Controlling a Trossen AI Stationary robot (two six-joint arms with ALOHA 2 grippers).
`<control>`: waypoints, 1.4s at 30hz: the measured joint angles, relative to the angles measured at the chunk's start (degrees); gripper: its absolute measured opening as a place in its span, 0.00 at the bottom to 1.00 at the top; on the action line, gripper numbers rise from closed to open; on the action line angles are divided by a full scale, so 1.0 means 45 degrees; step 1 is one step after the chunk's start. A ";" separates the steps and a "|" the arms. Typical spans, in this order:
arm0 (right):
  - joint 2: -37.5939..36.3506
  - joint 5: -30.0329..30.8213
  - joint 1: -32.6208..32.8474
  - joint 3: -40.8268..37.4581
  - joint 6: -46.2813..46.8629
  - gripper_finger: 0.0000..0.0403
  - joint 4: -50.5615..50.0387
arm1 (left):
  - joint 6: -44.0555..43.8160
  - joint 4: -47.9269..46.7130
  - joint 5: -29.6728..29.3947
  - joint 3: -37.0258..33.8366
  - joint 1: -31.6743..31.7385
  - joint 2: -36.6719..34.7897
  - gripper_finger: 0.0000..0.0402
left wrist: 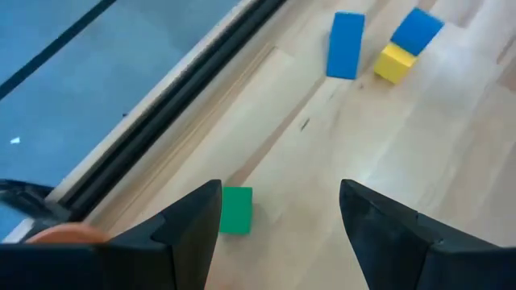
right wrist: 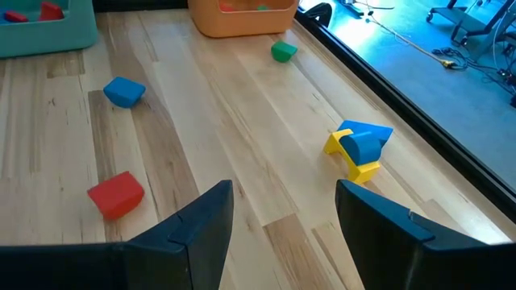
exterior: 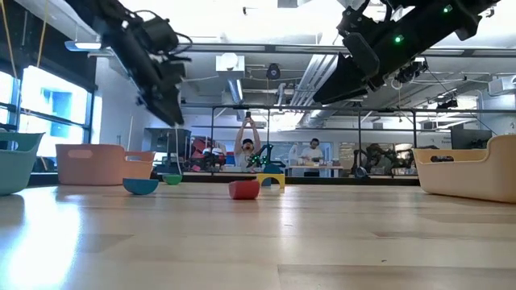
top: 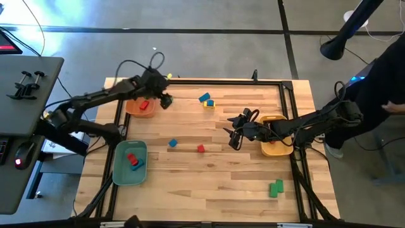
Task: Sort blocks by size
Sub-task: Put the green half-circle block into the yellow bin
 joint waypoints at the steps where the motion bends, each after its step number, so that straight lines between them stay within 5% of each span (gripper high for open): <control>1: 0.0000 0.0002 -0.0002 0.0000 -0.0018 0.53 0.0000 | -0.0087 0.0306 -0.0217 -0.0078 -0.0120 0.0246 0.60; 16: 0.0000 0.0002 -0.0010 0.0000 -0.0021 0.53 0.0248 | -0.1665 -0.0469 -0.2941 0.1684 -0.0618 0.4865 0.59; 26: 0.0000 -0.0009 -0.0010 0.0000 0.0007 0.53 0.0248 | -0.1461 -0.2207 -0.1454 0.3255 0.0399 0.6420 0.59; 37: 0.0000 -0.0062 -0.0010 0.0000 -0.0021 0.53 0.0243 | -0.0585 -0.2846 -0.0674 0.3294 0.0865 0.7200 0.59; 42: 0.0000 -0.0062 -0.0010 0.0000 -0.0036 0.53 0.0243 | -0.0320 -0.2924 -0.0199 0.3319 0.0785 0.7457 0.51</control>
